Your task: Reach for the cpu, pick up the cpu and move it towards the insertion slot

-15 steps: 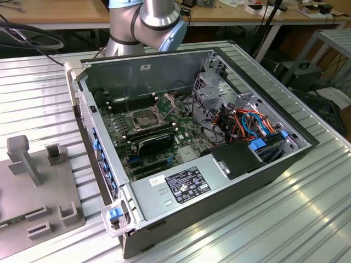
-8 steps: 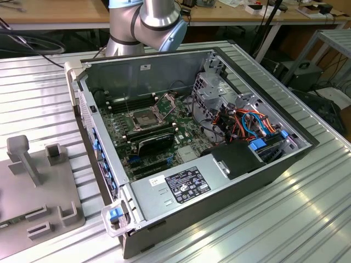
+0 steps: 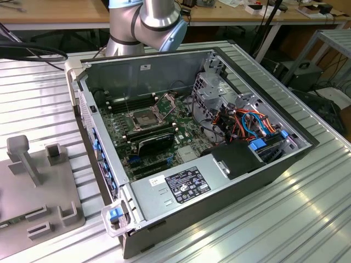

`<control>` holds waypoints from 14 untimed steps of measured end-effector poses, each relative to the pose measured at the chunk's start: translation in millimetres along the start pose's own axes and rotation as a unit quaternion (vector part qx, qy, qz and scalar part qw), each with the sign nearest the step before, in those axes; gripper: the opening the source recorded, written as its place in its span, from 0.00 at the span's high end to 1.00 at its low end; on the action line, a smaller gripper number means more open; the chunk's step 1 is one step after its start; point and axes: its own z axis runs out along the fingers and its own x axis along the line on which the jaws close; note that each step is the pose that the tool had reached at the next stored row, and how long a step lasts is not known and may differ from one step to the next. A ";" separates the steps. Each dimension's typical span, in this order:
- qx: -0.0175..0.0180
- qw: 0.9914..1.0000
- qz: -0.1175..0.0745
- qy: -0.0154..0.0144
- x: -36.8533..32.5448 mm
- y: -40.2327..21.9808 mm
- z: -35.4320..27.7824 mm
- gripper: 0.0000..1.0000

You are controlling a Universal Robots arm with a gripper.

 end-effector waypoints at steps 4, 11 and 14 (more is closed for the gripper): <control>0.000 1.000 0.000 0.001 0.0 -2.4 3.3 0.40; 0.000 1.000 0.000 0.001 0.1 -7.3 9.7 0.40; 0.000 1.000 0.000 0.002 0.1 -8.6 11.6 0.40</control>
